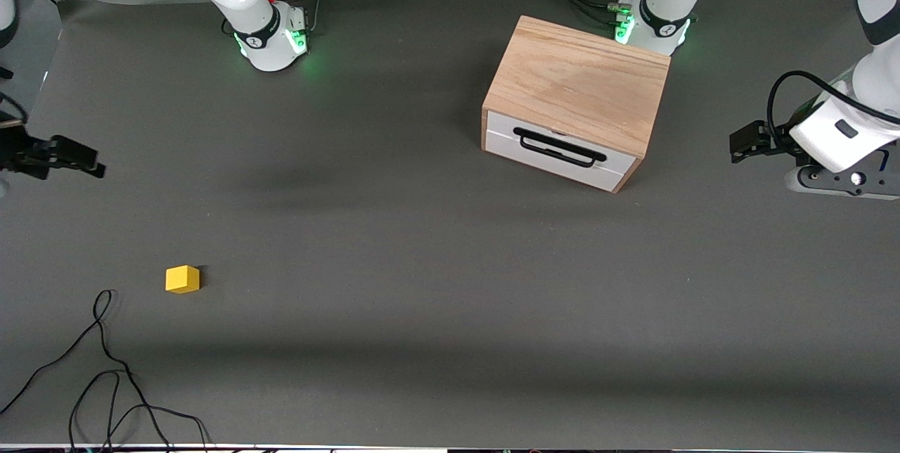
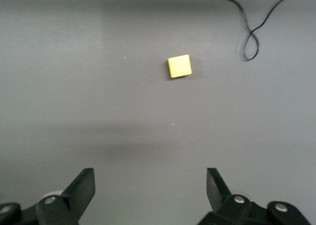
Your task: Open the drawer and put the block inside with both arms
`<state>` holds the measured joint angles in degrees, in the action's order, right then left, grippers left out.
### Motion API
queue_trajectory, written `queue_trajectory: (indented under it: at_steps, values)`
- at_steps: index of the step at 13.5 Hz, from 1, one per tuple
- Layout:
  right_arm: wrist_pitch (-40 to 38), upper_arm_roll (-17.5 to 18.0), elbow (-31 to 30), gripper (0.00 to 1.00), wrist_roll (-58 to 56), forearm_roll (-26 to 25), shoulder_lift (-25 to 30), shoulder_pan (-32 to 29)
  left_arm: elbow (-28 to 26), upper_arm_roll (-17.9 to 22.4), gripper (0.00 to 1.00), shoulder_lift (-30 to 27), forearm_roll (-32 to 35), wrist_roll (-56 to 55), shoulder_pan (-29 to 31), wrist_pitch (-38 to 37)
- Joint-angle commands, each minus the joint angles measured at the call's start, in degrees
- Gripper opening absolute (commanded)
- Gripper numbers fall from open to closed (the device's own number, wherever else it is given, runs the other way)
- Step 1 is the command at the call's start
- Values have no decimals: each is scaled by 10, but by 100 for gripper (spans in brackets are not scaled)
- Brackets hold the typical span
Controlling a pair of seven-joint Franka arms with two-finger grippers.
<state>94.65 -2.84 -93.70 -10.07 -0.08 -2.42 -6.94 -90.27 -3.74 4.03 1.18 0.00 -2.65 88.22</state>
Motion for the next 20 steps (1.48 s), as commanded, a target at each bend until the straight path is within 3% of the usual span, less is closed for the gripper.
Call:
queue_trajectory:
  at_steps: [1,4,8,14,20]
  values:
    - [19,-35,18,100,-77,-8,-25,-4,1,-5,100,-7,0,-52,-10,-16]
    - [20,-72,47,100,-148,-3,-58,-4,-2,-11,100,-4,-28,-174,-22,-30]
    - [51,-71,29,100,-148,-1,-69,5,-3,-17,100,34,-48,-389,-88,-33]
    - [154,-67,12,100,-144,31,-167,18,-3,-17,100,127,-64,-725,-205,15]
    - [269,-67,-2,100,-143,71,-261,32,-6,-17,100,220,-61,-881,-254,47]
